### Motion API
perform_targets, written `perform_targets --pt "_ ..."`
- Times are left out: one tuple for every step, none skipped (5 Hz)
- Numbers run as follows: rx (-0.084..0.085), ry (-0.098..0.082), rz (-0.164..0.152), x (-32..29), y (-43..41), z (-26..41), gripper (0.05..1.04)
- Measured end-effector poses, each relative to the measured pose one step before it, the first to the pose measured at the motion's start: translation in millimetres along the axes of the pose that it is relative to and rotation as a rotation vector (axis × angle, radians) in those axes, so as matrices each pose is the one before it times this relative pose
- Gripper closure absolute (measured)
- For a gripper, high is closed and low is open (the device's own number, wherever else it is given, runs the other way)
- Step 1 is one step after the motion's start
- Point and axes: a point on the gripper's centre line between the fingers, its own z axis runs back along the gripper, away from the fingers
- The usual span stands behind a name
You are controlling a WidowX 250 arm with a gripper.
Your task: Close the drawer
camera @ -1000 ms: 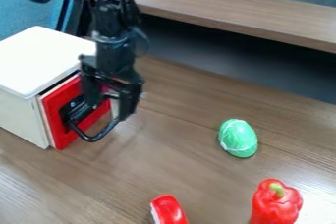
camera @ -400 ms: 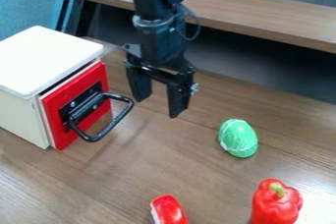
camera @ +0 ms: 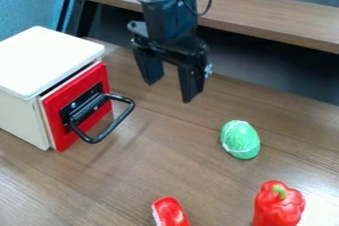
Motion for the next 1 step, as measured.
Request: perform_targets --pt "-0.0046 -0.0099 -0.0089 -2.31 -1.45 6.81 0.085"
